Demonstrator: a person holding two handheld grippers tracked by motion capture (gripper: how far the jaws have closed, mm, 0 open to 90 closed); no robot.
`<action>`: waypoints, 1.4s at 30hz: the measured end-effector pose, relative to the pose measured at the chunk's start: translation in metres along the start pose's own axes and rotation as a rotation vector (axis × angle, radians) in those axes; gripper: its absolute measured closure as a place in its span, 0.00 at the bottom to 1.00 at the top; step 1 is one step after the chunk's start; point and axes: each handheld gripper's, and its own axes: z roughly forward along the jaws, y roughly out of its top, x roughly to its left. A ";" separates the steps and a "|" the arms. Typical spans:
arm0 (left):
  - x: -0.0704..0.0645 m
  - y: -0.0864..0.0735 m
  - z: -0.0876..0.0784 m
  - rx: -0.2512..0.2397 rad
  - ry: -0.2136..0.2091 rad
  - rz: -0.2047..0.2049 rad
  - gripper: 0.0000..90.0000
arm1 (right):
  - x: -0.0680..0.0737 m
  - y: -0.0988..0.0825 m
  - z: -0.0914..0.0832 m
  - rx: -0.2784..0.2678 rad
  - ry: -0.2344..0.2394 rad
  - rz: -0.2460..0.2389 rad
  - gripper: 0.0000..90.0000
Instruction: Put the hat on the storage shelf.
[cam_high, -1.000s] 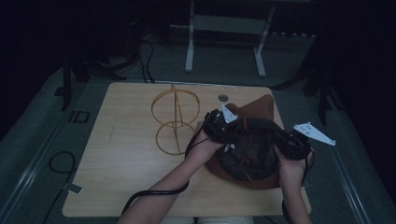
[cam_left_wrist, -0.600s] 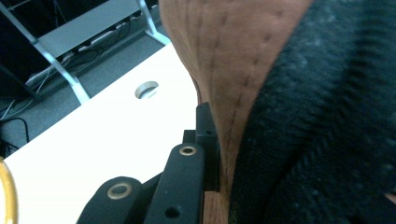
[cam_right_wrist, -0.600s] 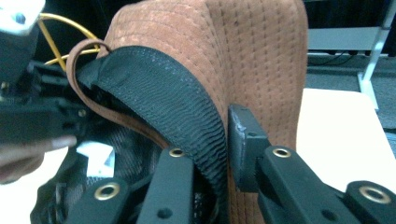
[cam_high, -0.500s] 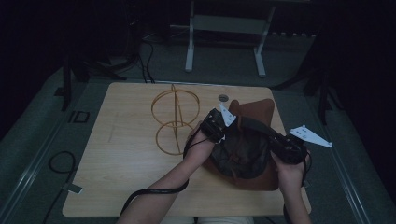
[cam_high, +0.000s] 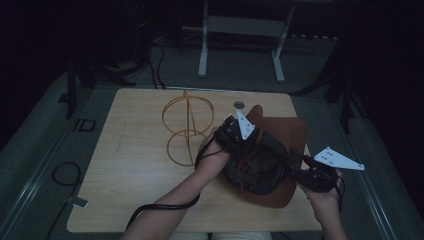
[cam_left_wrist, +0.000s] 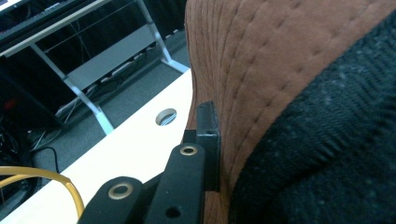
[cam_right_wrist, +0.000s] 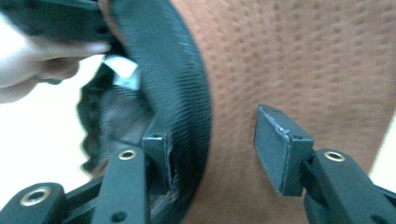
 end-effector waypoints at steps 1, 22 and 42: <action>0.002 0.000 -0.001 -0.004 0.009 0.001 0.98 | -0.001 -0.001 -0.003 -0.017 0.014 -0.016 0.56; 0.030 -0.022 -0.037 -0.181 -0.170 0.110 0.97 | -0.071 0.005 -0.021 -0.049 -0.106 0.010 0.59; 0.024 -0.024 -0.063 -0.422 -0.375 0.223 0.97 | 0.007 0.025 0.042 -0.054 0.299 -0.082 0.53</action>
